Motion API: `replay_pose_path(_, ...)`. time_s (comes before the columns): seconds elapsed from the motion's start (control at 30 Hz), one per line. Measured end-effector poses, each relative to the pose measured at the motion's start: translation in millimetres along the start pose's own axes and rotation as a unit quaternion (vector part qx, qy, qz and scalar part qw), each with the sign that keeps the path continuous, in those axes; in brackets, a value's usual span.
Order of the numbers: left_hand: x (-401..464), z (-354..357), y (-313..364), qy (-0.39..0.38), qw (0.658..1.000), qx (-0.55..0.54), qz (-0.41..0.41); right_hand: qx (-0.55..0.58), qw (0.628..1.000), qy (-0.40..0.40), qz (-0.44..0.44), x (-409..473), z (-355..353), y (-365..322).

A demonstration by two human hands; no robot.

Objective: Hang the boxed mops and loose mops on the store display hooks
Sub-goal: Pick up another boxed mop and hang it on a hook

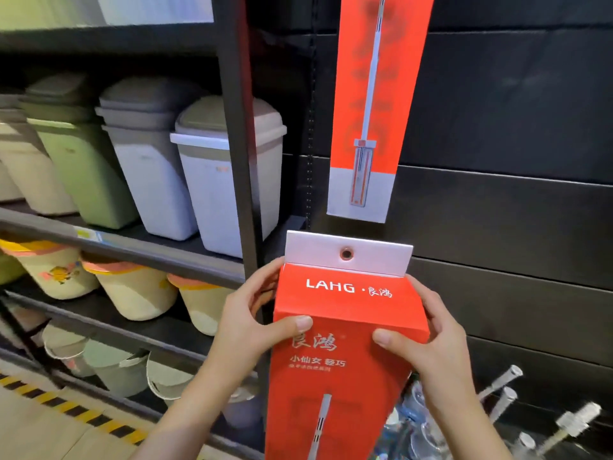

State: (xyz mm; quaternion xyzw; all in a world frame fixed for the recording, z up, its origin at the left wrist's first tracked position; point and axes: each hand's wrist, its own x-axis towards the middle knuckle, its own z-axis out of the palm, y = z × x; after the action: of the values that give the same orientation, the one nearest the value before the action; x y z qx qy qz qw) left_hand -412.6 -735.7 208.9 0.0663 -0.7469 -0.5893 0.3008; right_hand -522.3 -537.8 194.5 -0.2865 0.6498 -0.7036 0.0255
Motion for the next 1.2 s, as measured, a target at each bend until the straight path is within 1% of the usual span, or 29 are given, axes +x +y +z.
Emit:
replay_pose_path(0.33,109.0,22.7,7.1,0.023,0.995,-0.062,0.074,-0.005,0.996,0.06,-0.07,98.2,-4.9,-16.1)
replay_pose_path(0.5,146.2,24.2,17.0,0.015,0.991,-0.087,0.099,-0.01,0.991,0.107,-0.084,121.9,-0.3,-33.7)
replay_pose_path(0.7,183.3,24.3,41.6,-0.008,0.984,-0.127,0.125,-0.024,0.984,0.138,-0.109,145.4,-2.2,-68.0)
replay_pose_path(1.07,229.2,24.4,112.2,-0.046,0.966,-0.185,0.175,-0.016,0.971,0.149,-0.185,182.0,-6.2,-138.0)
replay_pose_path(1.2,243.4,12.7,140.7,-0.058,0.956,-0.185,0.219,-0.024,0.962,0.133,-0.237,195.7,-0.2,-167.9)
